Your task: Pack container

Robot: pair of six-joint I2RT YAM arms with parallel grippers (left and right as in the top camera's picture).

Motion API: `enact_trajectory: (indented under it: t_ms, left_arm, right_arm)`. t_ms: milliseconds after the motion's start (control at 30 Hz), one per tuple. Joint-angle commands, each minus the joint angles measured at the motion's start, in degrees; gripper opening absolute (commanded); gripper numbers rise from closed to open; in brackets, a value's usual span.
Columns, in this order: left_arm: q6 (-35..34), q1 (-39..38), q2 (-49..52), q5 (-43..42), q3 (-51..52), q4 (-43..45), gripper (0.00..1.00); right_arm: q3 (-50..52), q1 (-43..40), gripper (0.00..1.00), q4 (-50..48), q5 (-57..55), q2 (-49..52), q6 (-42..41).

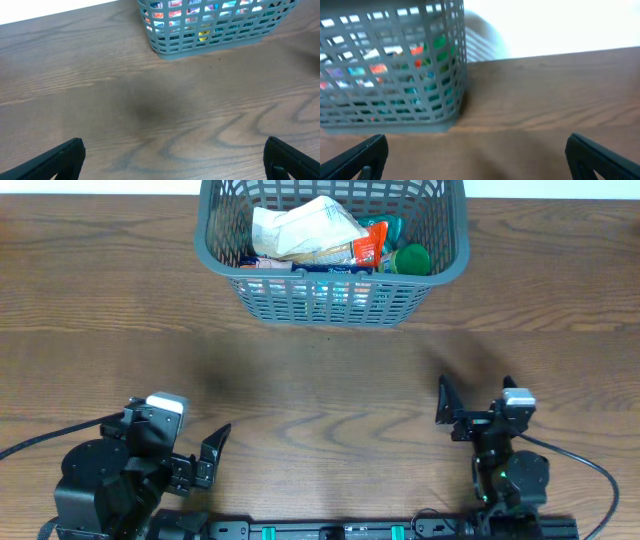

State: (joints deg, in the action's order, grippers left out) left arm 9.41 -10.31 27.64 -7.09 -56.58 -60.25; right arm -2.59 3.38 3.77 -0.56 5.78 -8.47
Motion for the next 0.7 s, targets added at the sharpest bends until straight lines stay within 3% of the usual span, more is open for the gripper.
enact_trajectory:
  t_ms: [0, 267, 667]
  left_arm:
    - [-0.28, -0.17, -0.02, 0.63, 0.17, -0.17, 0.99]
    - [-0.28, -0.17, -0.02, 0.66, 0.17, -0.15, 0.99]
    - [-0.28, -0.17, -0.02, 0.66, 0.17, -0.15, 0.99]
  right_arm:
    - [2.14, 1.57, 0.99, -0.63, -4.33, -2.01, 1.84]
    - [2.29, 1.97, 0.99, 0.20, -3.65, -5.51, 19.39]
    - [2.29, 1.97, 0.99, 0.11, -3.26, -5.51, 17.94]
